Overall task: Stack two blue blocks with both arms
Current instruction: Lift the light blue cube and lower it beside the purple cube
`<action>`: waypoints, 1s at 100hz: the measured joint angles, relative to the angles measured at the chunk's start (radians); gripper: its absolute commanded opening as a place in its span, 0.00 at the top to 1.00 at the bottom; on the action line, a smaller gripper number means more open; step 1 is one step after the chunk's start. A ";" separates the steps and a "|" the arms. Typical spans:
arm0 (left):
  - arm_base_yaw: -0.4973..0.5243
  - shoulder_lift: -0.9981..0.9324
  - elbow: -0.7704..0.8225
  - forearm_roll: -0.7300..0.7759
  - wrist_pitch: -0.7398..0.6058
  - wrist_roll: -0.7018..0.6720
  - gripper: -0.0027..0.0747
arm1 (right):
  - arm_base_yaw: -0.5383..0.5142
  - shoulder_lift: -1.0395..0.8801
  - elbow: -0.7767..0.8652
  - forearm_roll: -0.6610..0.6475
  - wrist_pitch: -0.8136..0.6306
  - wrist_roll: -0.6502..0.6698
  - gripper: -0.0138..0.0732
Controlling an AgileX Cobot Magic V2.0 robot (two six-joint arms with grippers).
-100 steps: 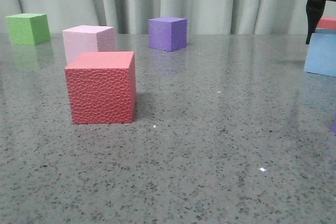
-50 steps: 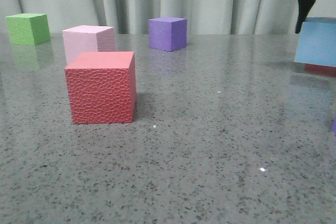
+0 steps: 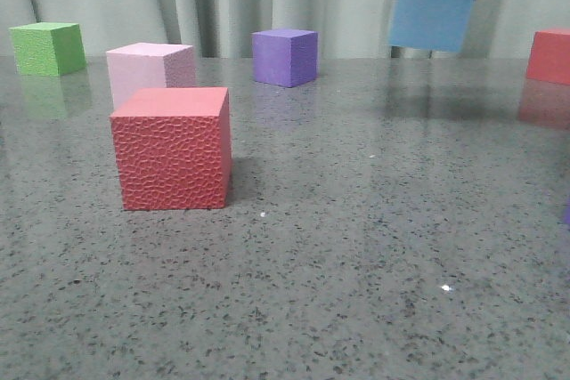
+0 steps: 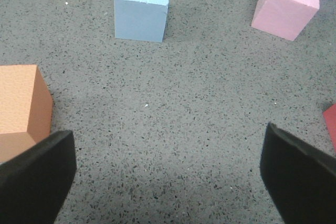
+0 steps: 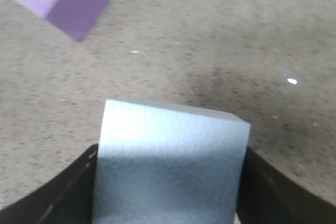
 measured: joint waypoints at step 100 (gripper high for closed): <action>0.000 0.000 0.000 0.000 0.000 0.000 0.09 | 0.141 0.238 -0.190 0.010 0.108 -0.011 0.38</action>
